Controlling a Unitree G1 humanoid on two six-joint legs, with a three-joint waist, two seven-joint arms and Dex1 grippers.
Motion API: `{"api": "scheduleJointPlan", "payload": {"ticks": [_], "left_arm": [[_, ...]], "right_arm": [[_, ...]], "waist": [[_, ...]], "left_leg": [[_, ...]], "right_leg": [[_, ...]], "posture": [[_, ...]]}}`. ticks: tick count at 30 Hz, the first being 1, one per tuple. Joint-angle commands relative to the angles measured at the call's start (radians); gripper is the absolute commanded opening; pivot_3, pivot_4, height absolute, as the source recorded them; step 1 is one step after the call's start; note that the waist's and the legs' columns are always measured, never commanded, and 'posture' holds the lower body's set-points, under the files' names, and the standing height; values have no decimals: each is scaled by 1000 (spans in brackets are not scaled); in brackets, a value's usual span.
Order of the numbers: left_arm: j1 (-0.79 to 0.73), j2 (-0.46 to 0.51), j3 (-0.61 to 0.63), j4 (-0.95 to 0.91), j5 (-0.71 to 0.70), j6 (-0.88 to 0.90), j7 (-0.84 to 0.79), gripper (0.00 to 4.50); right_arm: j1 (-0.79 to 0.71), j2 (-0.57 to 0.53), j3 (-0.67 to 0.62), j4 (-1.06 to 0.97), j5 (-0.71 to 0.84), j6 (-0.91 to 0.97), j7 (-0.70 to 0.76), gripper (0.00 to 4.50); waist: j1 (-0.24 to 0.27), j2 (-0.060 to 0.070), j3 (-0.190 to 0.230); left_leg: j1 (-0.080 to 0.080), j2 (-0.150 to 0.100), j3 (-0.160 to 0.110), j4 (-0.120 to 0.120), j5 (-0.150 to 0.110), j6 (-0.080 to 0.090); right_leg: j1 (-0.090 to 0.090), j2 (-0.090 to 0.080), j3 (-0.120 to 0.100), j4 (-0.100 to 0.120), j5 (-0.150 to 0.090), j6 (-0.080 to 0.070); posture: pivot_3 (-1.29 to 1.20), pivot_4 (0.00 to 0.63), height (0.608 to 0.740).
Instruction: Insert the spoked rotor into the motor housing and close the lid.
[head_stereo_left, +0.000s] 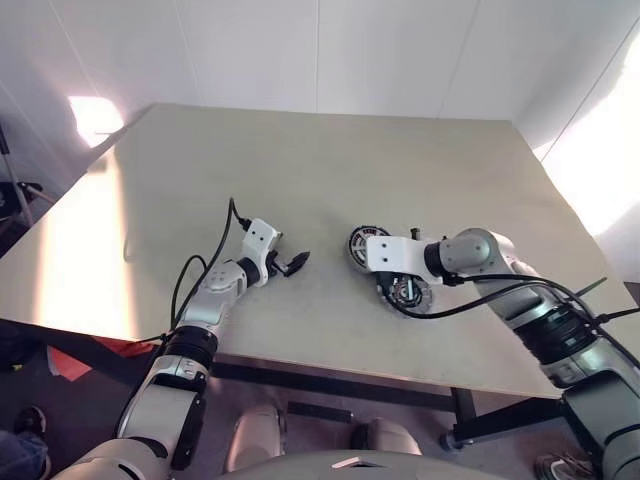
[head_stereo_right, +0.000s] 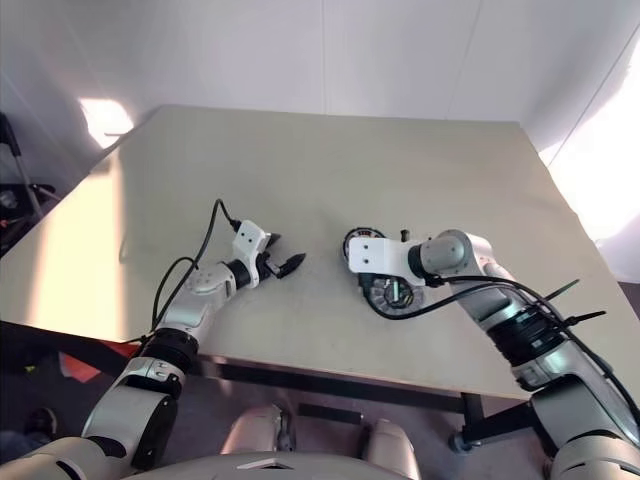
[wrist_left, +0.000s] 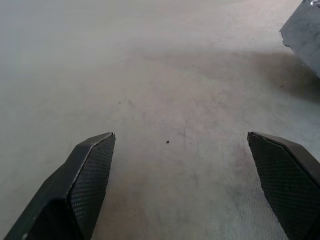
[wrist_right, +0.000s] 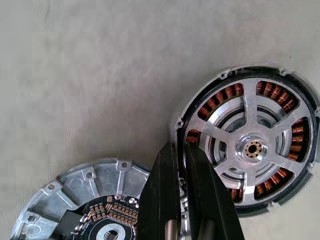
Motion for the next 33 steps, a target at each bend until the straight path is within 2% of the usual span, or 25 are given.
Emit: {"api": "scheduleJointPlan", "payload": {"ticks": [1, 8, 17, 23, 26, 29, 33], "left_arm": [[-16, 0, 13, -14, -5, -11, 5, 4500], [-8, 1, 15, -17, -4, -12, 10, 4500], [-11, 3, 18, -15, -5, -10, 12, 4500], [-3, 5, 20, -20, -5, -9, 12, 4500], [-3, 4, 19, -22, -4, -7, 12, 4500], [-2, 3, 19, -23, -4, -7, 12, 4500], [-3, 2, 18, -20, -4, -7, 12, 4500]], "right_arm": [[-73, -75, -6, 36, -49, -233, 41, 33], [-109, -55, 11, 31, -67, -451, 78, 33], [-160, 11, 54, 99, -189, -593, 45, 33], [-179, 39, 50, 114, -210, -600, 46, 33], [-188, 50, 39, 113, -221, -599, 27, 895], [-193, 47, 26, 88, -201, -593, 28, 1936], [-189, 32, -27, -14, -95, -521, 77, 3343]], "waist": [[-1, 0, 0], [-10, 0, 0], [-9, 0, 0], [-10, 0, 0], [-11, 0, 0], [-10, 0, 0], [-9, 0, 0]], "left_leg": [[0, 0, 0, 0, 0, 0], [-1, 1, 0, -1, 0, 0], [-4, 1, 0, 0, 0, 0], [-5, 1, 0, 0, 0, 1], [-5, 1, 0, 0, 0, 1], [-5, 1, 0, 0, 0, 0], [-6, 1, 0, 0, 0, 1]], "right_leg": [[-1, 0, 0, 0, 0, 0], [-3, 0, 0, 0, 0, 0], [-6, 0, 0, 1, 0, 0], [-7, 0, 0, 1, 0, 0], [-8, 0, 0, 2, 0, -1], [-8, 0, 0, 3, 0, -1], [-8, 0, 0, 3, 0, -1]], "posture": [[0, 0, 740], [0, 0, 740], [0, 0, 740], [0, 0, 740], [0, 0, 740], [0, 0, 740], [0, 0, 740]]}}
